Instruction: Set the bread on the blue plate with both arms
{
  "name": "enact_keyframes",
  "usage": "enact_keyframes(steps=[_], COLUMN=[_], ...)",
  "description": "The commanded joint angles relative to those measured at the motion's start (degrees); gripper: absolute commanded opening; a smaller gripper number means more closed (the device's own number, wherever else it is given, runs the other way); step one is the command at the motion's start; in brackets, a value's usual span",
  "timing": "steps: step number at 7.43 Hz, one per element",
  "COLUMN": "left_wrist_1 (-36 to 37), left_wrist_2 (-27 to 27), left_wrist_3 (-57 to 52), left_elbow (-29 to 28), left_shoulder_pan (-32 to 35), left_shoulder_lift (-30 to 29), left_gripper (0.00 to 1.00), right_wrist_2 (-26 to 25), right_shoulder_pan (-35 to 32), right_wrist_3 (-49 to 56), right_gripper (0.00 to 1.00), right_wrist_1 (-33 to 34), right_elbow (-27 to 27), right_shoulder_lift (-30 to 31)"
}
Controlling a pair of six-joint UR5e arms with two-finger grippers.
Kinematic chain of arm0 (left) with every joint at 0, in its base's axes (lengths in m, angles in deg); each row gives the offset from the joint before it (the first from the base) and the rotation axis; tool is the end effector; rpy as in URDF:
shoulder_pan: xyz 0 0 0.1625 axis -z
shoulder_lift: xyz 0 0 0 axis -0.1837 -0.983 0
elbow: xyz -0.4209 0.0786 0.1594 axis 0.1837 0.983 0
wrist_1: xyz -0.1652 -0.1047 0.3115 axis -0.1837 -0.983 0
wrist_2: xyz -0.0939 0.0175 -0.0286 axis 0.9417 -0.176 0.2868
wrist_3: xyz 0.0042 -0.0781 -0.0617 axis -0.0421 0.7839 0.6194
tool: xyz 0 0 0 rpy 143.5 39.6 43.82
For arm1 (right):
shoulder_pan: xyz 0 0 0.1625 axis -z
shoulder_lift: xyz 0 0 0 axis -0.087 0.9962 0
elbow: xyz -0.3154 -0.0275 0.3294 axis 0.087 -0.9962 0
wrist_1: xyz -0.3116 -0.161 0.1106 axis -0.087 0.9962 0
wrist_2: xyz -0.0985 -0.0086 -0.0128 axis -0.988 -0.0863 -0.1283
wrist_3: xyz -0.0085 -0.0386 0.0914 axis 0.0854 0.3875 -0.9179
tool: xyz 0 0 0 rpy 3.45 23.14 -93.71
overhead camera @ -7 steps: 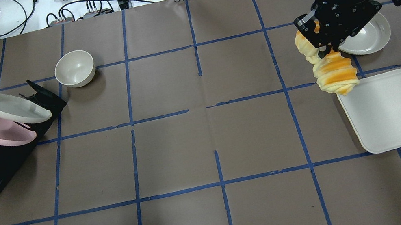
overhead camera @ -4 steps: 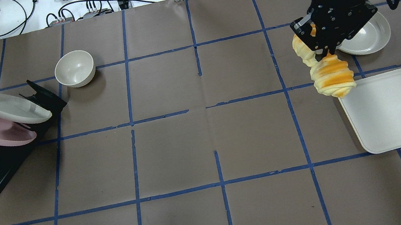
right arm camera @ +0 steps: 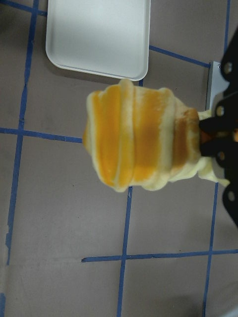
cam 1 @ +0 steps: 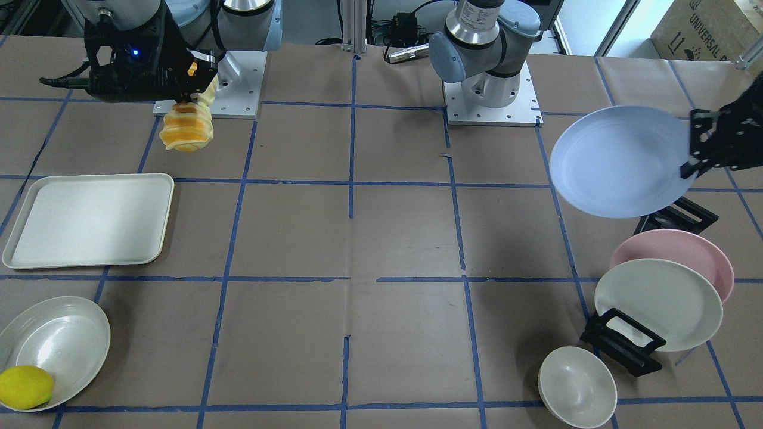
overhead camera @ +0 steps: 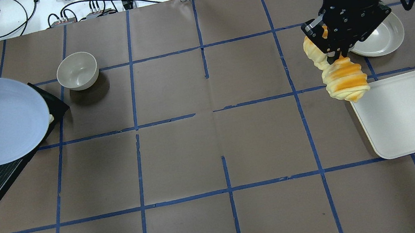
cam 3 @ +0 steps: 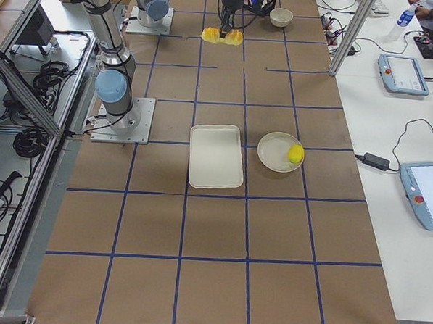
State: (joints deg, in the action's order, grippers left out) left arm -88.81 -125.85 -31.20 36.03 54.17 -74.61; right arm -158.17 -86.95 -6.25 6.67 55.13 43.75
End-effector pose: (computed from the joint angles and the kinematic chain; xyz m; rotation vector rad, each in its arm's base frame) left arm 0.0758 -0.4914 0.5377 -0.5333 -3.0035 0.0078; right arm 0.1466 -0.4127 0.5455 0.1796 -3.1166 -0.3304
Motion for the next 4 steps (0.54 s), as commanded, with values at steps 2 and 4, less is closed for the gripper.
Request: enact_keyframes(steps=[2, 4], left_wrist_1=[2.5, 5.1], left_wrist_2=[1.0, 4.9], left_wrist_3=[17.5, 23.8], left_elbow=[3.5, 3.8], left_shoulder_pan=[17.5, 24.2], left_shoulder_lift=[-2.9, -8.3], left_gripper=[0.05, 0.05], right_wrist_2=[0.2, 0.2], right_shoulder_pan=[0.0, 0.0], right_wrist_3=[0.0, -0.2], right_gripper=[0.08, 0.08], right_wrist_1=[0.0, 0.0], right_elbow=[0.1, 0.4], right_shoulder_lift=[0.0, 0.0])
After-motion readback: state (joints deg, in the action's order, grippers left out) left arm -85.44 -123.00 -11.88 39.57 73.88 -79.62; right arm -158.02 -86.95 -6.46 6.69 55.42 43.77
